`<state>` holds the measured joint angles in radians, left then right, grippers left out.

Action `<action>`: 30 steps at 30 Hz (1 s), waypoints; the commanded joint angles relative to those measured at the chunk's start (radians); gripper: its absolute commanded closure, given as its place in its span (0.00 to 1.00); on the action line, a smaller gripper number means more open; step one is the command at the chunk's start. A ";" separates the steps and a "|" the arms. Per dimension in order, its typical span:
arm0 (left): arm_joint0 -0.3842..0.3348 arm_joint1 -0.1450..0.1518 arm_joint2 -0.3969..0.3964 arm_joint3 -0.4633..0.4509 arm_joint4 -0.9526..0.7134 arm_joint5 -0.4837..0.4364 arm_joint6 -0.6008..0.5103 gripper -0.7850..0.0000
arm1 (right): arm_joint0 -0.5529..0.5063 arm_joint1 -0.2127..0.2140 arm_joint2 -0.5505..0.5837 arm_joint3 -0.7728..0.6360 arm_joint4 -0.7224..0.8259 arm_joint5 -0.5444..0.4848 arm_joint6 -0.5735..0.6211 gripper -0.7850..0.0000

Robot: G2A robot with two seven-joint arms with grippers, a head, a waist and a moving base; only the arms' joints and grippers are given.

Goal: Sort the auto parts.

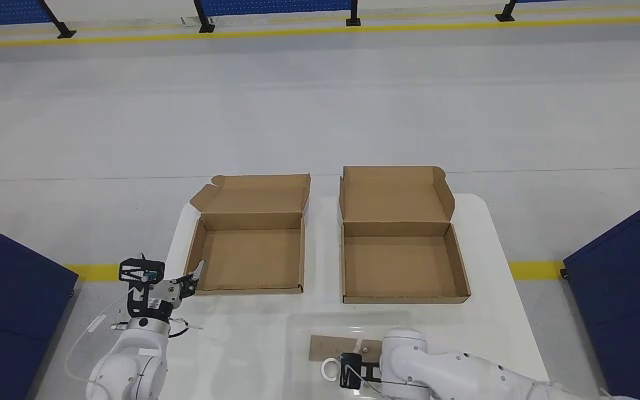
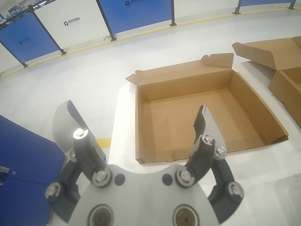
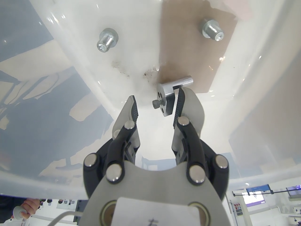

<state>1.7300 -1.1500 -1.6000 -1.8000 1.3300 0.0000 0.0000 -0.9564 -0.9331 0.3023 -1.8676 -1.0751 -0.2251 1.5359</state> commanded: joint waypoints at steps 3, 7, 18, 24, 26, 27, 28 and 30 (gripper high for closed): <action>0.000 0.000 0.000 0.000 0.000 0.000 0.000 0.00 | 0.007 -0.005 -0.004 0.010 0.009 0.002 0.000 0.60; 0.000 0.000 0.000 0.000 0.000 0.000 0.000 0.00 | 0.011 -0.010 -0.005 0.016 0.013 0.008 0.000 1.00; 0.000 0.000 0.000 0.000 0.000 0.000 0.000 0.00 | -0.002 -0.012 0.023 -0.004 0.008 0.019 -0.015 1.00; 0.000 0.000 0.000 0.000 0.000 0.000 0.000 0.00 | -0.021 -0.003 0.052 -0.030 -0.009 0.018 -0.029 1.00; 0.000 0.000 0.000 0.000 0.000 0.000 0.000 0.00 | -0.029 0.002 0.063 -0.040 -0.015 0.018 -0.035 1.00; 0.000 0.000 0.000 0.000 0.000 0.000 0.000 0.00 | -0.034 0.004 0.069 -0.044 -0.019 0.019 -0.039 1.00; 0.000 0.000 0.000 0.000 0.000 0.000 0.000 0.00 | -0.039 0.006 0.075 -0.049 -0.022 0.019 -0.045 1.00; 0.000 0.000 0.000 0.000 0.000 0.000 0.000 0.00 | -0.050 0.012 0.090 -0.058 -0.024 0.020 -0.063 1.00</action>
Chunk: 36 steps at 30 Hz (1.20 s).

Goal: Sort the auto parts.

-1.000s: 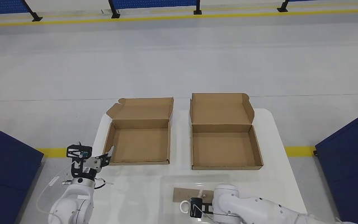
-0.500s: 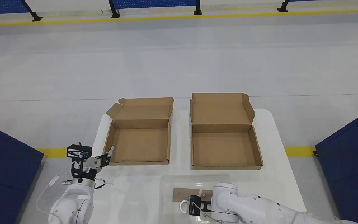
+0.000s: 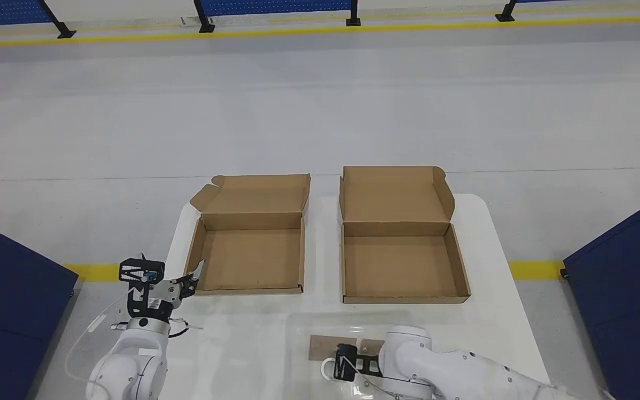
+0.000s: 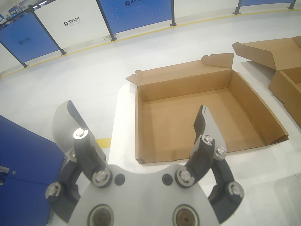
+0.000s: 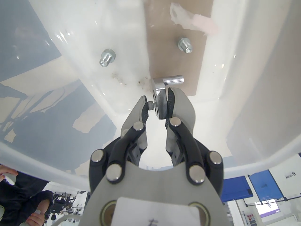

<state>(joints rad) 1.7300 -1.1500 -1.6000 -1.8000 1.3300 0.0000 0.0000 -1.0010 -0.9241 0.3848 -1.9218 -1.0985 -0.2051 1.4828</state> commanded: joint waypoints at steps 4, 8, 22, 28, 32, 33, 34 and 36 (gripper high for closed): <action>0.000 0.000 0.000 0.000 0.000 0.000 0.000 0.00 | -0.033 0.020 0.051 -0.025 0.008 0.001 -0.058 1.00; 0.000 0.000 0.000 0.000 0.000 0.000 0.000 0.00 | -0.073 0.048 0.117 -0.059 0.026 -0.008 -0.111 1.00; 0.000 0.000 0.000 0.000 0.000 0.000 0.000 0.00 | -0.159 0.102 0.243 -0.116 0.081 -0.047 -0.194 1.00; 0.000 0.000 0.000 0.000 0.000 0.000 0.000 0.00 | -0.168 0.109 0.288 -0.096 0.164 -0.104 -0.281 1.00; 0.000 0.000 0.000 0.000 0.000 0.000 0.000 0.00 | -0.197 0.137 0.382 -0.106 0.265 -0.182 -0.310 1.00; 0.000 0.000 0.000 0.000 0.000 0.000 0.000 0.00 | -0.210 0.145 0.410 -0.112 0.294 -0.207 -0.325 1.00; 0.000 0.000 0.000 0.000 0.000 0.000 0.000 0.00 | -0.225 0.155 0.438 -0.115 0.321 -0.234 -0.337 1.00; 0.000 0.000 0.000 0.000 0.000 0.000 0.000 0.00 | -0.259 0.174 0.500 -0.115 0.376 -0.290 -0.362 1.00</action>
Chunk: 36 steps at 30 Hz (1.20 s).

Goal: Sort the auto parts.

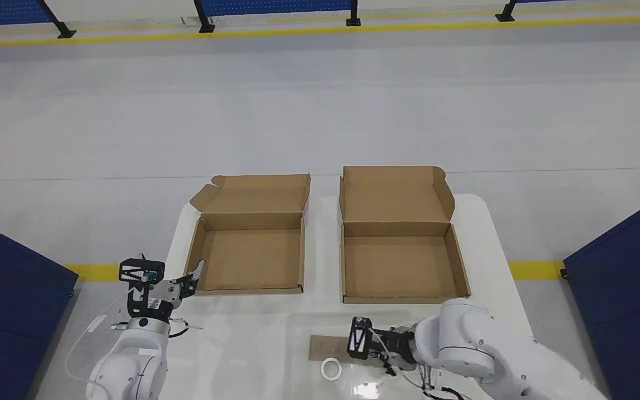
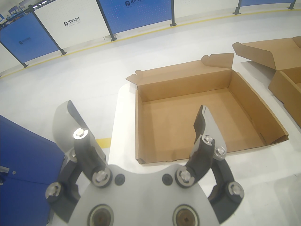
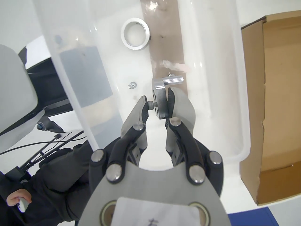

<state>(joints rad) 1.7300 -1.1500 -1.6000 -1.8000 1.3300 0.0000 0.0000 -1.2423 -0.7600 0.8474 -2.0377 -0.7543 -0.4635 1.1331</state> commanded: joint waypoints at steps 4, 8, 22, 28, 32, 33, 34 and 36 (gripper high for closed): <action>0.000 0.000 0.000 0.000 0.000 0.000 0.000 0.00 | -0.091 0.045 0.150 0.011 0.140 -0.149 -0.058 1.00; 0.000 0.000 0.000 0.000 0.000 0.000 0.000 0.00 | -0.147 0.070 0.224 0.033 0.250 -0.269 -0.090 1.00; 0.000 0.000 0.000 0.000 0.000 0.000 0.000 0.00 | -0.154 0.070 0.234 0.059 0.301 -0.283 -0.146 1.00; 0.000 0.000 0.000 0.000 0.000 0.000 0.000 0.00 | -0.179 0.108 0.316 0.161 0.528 -0.430 -0.206 1.00; 0.000 0.000 0.000 0.000 0.000 0.000 0.000 0.00 | -0.214 0.161 0.340 0.197 0.578 -0.515 -0.291 1.00; 0.000 0.000 0.000 0.000 0.000 0.000 0.000 0.00 | -0.223 0.176 0.344 0.207 0.594 -0.543 -0.319 1.00; 0.000 0.000 0.000 0.000 0.000 0.000 0.000 0.00 | -0.229 0.191 0.349 0.215 0.613 -0.549 -0.325 1.00; 0.000 0.000 0.000 0.000 0.000 0.000 0.000 0.00 | -0.238 0.218 0.354 0.210 0.685 -0.549 -0.325 1.00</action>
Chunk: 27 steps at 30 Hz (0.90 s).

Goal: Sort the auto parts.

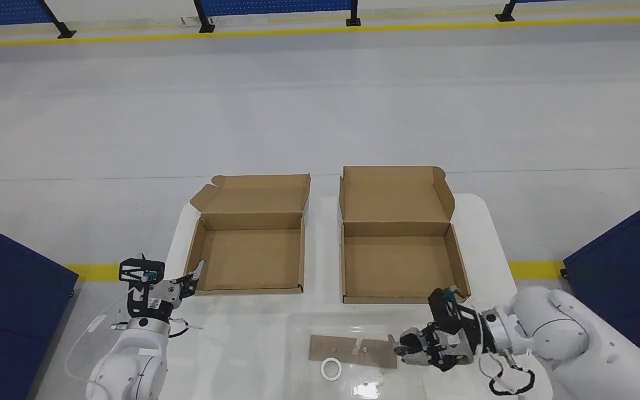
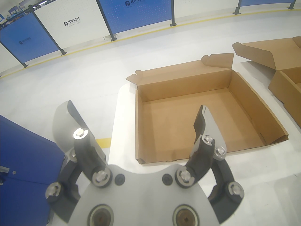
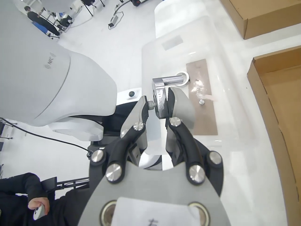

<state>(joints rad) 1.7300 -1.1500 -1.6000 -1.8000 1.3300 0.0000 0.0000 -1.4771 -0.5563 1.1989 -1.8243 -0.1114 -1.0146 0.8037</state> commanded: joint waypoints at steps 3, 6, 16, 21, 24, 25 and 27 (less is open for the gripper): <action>0.000 0.000 0.000 0.000 0.000 0.000 0.000 0.00 | -0.007 0.049 0.002 -0.008 0.146 0.002 0.004 1.00; 0.000 0.000 0.000 0.000 0.000 0.000 0.000 0.00 | 0.003 0.076 -0.009 -0.018 0.239 0.002 0.004 1.00; 0.000 0.000 0.000 0.000 0.000 0.000 0.000 0.00 | 0.045 0.101 -0.043 -0.029 0.382 0.002 0.004 1.00; 0.000 0.000 0.000 0.000 0.000 0.000 0.000 0.00 | 0.033 0.096 -0.058 -0.046 0.424 0.006 -0.029 1.00; 0.000 0.000 0.000 0.000 0.000 0.000 0.000 0.00 | 0.045 0.093 -0.070 -0.058 0.534 0.002 -0.011 1.00; 0.000 0.000 0.000 0.000 0.000 0.000 0.000 0.00 | 0.052 0.094 -0.079 -0.069 0.590 0.006 0.008 1.00; 0.000 0.000 0.000 0.000 0.000 0.000 0.000 0.00 | 0.077 0.097 -0.097 -0.097 0.689 0.036 0.038 1.00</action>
<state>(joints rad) 1.7300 -1.1500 -1.6000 -1.8000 1.3300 0.0000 0.0000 -1.4138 -0.4609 1.1116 -1.9070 0.5091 -0.9978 0.8230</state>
